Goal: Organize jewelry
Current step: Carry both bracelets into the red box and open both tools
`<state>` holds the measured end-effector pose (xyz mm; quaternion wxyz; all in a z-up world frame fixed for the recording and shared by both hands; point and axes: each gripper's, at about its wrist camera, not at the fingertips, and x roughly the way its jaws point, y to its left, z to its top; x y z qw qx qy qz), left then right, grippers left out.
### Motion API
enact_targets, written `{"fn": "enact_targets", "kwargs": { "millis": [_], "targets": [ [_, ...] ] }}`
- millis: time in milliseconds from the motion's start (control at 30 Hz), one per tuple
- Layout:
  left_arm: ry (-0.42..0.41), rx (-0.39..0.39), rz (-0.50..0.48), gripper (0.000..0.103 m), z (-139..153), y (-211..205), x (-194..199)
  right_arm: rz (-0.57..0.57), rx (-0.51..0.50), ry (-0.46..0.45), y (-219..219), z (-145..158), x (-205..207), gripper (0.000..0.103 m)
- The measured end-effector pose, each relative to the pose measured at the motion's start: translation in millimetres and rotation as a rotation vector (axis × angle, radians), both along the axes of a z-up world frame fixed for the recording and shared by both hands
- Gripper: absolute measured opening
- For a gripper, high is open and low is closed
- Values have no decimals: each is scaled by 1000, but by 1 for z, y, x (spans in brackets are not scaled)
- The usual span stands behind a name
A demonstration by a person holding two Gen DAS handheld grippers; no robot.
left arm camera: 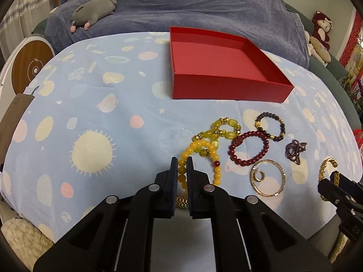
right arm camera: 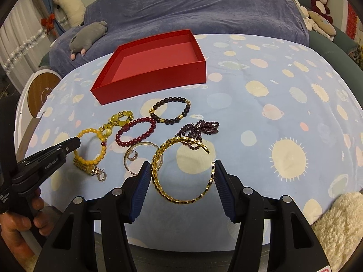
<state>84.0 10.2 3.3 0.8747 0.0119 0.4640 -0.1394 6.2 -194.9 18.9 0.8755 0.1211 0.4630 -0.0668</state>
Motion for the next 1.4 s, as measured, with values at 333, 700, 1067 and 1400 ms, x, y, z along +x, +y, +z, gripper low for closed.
{"fn": "enact_targets", "kwargs": {
  "millis": [333, 700, 1067, 1400],
  "targets": [
    [-63, -98, -23, 7, 59, 1, 7, 59, 10, -55, -1, 32, 20, 54],
    [-131, -148, -68, 7, 88, -53, 137, 89, 99, -102, -32, 53, 172, 54],
    [-80, -91, -66, 7, 43, -97, 263, 106, 64, -37, -49, 14, 314, 54],
    [-51, -53, -69, 13, 14, -112, 295, 86, 20, -16, -54, -4, 357, 56]
  ]
}}
